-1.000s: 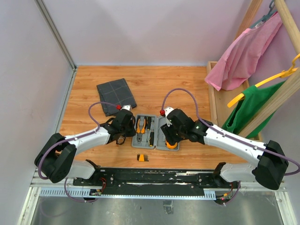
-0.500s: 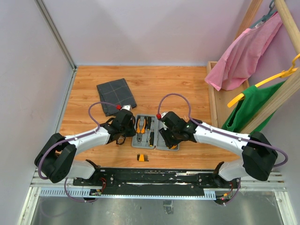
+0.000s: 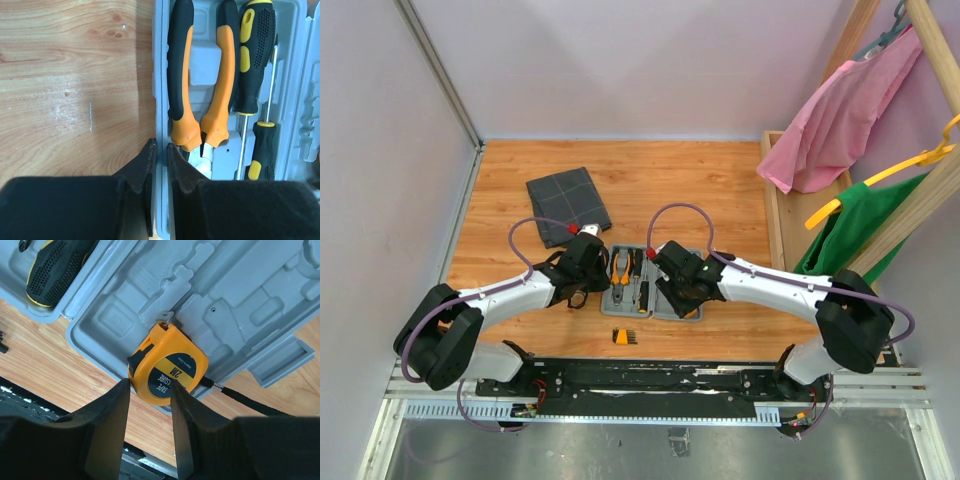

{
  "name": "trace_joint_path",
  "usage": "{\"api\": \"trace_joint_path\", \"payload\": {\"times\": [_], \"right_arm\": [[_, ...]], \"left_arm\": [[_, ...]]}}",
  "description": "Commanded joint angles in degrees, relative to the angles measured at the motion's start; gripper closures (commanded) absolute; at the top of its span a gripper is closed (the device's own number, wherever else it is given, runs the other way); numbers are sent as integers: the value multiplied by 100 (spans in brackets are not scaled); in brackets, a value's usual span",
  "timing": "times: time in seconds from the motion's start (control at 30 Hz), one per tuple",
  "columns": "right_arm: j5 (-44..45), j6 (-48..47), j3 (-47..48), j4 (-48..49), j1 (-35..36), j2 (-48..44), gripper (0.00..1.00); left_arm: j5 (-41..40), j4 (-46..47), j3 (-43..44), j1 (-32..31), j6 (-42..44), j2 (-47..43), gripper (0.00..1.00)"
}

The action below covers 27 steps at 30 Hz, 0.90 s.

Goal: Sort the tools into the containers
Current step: Place the engineering item in the storage box.

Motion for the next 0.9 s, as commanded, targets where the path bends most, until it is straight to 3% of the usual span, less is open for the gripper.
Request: {"api": "trace_joint_path", "payload": {"times": [0.0, 0.27, 0.37, 0.57, 0.87], "right_arm": [[633, -51, 230, -456, 247, 222, 62], [1276, -88, 492, -974, 575, 650, 63], [1313, -97, 572, -1018, 669, 605, 58], [1058, -164, 576, -782, 705, -88, 43], [1576, 557, 252, -712, 306, -1062, 45]], "left_arm": [[78, 2, 113, 37, 56, 25, 93], [84, -1, 110, 37, 65, 30, 93], [90, -6, 96, 37, 65, 22, 93], [58, -32, 114, 37, 95, 30, 93], [91, -13, 151, 37, 92, 70, 94]]}}
